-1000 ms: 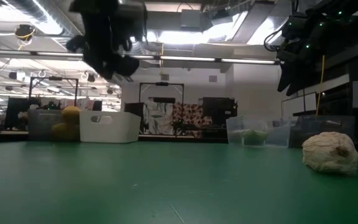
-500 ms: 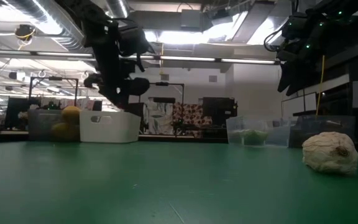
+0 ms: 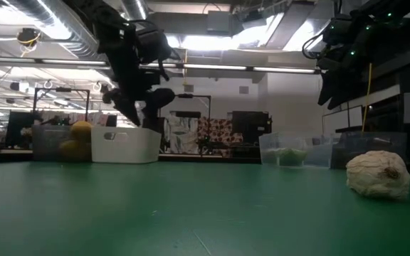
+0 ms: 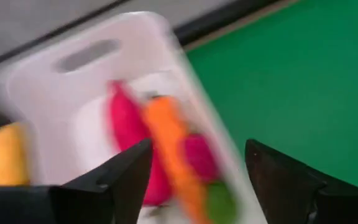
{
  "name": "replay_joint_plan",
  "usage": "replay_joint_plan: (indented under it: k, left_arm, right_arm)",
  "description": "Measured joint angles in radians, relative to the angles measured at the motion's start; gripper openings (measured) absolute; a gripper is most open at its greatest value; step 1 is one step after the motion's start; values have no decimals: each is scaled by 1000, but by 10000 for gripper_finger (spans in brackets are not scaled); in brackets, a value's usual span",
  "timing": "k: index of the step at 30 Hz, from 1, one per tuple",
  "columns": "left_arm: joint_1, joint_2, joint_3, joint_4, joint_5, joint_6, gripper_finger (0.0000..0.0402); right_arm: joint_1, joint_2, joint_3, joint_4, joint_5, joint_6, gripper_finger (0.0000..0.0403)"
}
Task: Sort produce into baskets
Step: Put the garlic into the blue bin
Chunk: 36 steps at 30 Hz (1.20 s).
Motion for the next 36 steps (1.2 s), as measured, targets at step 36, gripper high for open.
replay_joint_plan:
  k: [36]
  left_arm:
    - [-709, 730, 376, 1158, 412, 484, 248]
  right_arm:
    - [0, 0, 0, -21, -4, 53, 264]
